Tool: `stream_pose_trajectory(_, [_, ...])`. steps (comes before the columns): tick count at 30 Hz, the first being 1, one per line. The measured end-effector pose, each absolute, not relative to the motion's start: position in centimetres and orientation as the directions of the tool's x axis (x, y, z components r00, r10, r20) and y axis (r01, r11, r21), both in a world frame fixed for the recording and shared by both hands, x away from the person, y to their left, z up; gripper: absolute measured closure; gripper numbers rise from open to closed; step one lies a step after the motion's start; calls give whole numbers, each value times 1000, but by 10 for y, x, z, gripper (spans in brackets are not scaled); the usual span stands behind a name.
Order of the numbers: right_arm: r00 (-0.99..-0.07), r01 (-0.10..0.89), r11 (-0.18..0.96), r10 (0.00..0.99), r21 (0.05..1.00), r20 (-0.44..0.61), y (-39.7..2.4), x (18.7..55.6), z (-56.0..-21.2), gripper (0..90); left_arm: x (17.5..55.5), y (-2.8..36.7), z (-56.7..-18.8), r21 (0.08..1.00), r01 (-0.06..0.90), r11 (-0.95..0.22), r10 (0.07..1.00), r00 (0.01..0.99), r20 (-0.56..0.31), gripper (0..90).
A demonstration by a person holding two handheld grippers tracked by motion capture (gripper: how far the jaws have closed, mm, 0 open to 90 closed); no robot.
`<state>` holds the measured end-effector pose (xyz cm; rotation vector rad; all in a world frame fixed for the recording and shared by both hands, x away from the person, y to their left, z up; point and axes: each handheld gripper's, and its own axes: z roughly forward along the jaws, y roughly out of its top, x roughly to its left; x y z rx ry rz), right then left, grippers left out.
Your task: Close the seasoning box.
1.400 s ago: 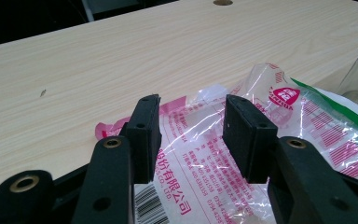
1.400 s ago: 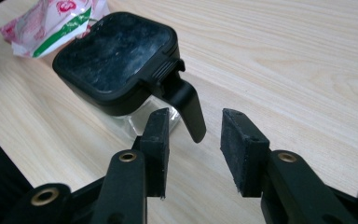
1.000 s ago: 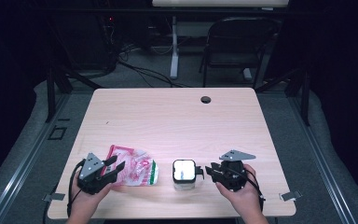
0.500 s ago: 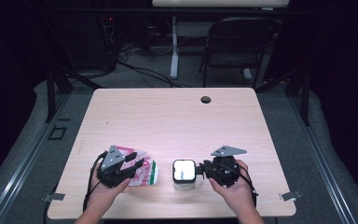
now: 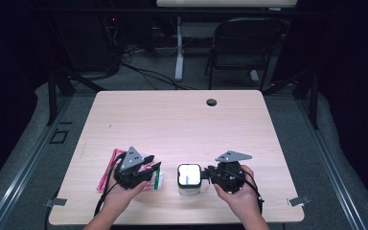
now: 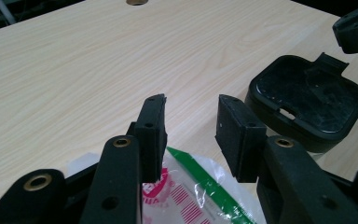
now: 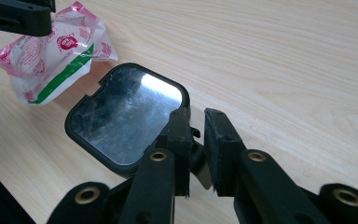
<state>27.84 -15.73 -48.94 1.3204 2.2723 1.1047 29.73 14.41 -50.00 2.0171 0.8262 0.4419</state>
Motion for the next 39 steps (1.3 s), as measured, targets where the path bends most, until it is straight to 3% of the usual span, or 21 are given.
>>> stream_pose_trajectory(7, [-536, 607, 272, 834, 747, 131, -155, 277, -488, 834, 294, 134, -498, 832, 362, -420, 680, 733, 24, 648])
stream_pose_trajectory(13, [-526, 618, 267, 840, 739, 136, -153, 278, -494, 831, 291, 129, -501, 818, 346, -459, 623, 782, 19, 792])
stream_pose_trajectory(21, [-526, 625, 261, 838, 736, 149, -153, 279, -497, 837, 287, 120, -510, 781, 332, -529, 568, 822, 35, 900])
stream_pose_trajectory(39, [-522, 622, 244, 837, 744, 162, -153, 277, -499, 848, 275, 101, -521, 736, 311, -601, 504, 862, 47, 900])
